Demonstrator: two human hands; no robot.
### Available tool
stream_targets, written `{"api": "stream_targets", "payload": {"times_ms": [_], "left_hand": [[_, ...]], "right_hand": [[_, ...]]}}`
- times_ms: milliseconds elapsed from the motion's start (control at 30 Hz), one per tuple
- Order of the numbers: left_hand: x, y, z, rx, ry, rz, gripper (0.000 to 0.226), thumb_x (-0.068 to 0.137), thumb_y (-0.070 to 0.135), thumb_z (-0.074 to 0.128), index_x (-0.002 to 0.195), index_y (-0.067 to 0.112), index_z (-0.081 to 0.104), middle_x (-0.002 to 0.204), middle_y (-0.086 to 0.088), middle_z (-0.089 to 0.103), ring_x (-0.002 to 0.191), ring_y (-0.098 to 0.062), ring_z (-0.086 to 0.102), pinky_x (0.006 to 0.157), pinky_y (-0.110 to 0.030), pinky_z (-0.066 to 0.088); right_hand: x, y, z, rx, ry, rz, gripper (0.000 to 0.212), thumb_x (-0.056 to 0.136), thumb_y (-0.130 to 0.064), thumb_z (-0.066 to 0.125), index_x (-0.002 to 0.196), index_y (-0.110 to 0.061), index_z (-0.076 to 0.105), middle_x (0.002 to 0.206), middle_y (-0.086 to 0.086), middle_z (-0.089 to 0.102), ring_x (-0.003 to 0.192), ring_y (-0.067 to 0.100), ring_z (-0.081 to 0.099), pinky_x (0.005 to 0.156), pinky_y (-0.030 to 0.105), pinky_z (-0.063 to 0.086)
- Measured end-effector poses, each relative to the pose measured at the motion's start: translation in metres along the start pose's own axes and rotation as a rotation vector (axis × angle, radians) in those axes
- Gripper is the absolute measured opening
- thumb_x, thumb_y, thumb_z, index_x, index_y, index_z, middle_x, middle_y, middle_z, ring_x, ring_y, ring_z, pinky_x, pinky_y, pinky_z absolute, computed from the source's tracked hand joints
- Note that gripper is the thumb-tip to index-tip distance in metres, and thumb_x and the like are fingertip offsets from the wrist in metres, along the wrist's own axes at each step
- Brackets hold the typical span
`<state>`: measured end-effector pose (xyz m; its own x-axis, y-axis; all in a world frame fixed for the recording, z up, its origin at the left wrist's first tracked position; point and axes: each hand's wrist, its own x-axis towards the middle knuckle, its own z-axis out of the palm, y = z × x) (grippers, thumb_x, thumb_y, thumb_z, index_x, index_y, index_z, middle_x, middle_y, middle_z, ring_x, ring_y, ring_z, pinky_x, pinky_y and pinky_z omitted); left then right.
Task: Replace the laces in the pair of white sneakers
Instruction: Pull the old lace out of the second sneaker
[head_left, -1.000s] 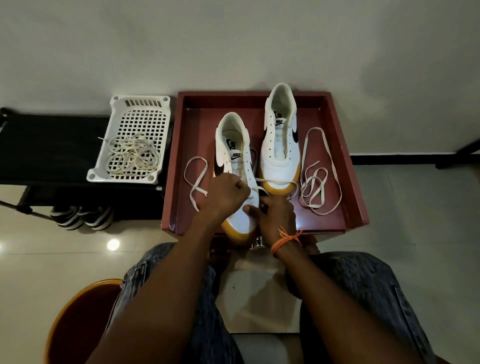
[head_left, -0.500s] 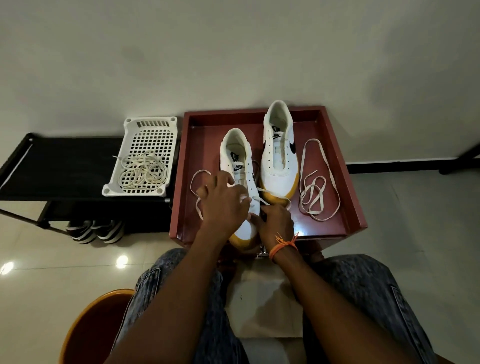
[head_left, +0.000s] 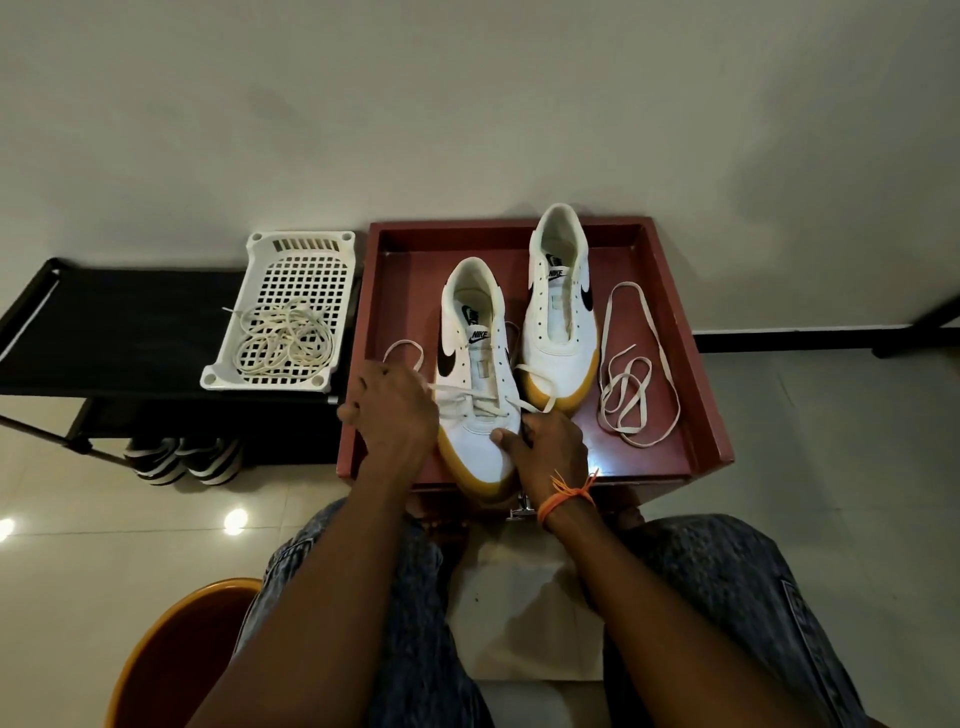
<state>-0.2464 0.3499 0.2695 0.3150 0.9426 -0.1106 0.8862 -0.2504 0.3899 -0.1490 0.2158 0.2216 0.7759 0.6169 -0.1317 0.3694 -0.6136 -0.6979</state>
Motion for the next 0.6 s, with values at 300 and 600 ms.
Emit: {"api": "stream_targets", "payload": {"times_ms": [300,600], "left_hand": [[-0.019,0.028,0.019,-0.364,-0.294,0.459,0.061,0.088,-0.002,0.060,0.142,0.015,0.037,0.093,-0.004,0.067,0.082,-0.018,0.066,0.071,-0.038,0.058],[-0.001,0.017,-0.003,-0.460,0.107,0.178,0.020,0.089,-0.004,0.049,0.099,0.010,0.060,0.083,-0.001,0.060,0.073,-0.019,0.062,0.061,-0.035,0.053]], "right_hand": [[-0.001,0.000,0.001,-0.004,0.043,-0.056,0.035,0.084,-0.047,0.070,0.093,-0.013,0.077,0.088,0.009,0.072,0.081,0.025,0.065,0.066,0.032,0.051],[0.000,0.002,0.000,-0.012,-0.009,-0.007,0.033,0.082,-0.046,0.072,0.076,-0.013,0.069,0.078,0.008,0.067,0.071,0.023,0.059,0.055,0.024,0.030]]}}
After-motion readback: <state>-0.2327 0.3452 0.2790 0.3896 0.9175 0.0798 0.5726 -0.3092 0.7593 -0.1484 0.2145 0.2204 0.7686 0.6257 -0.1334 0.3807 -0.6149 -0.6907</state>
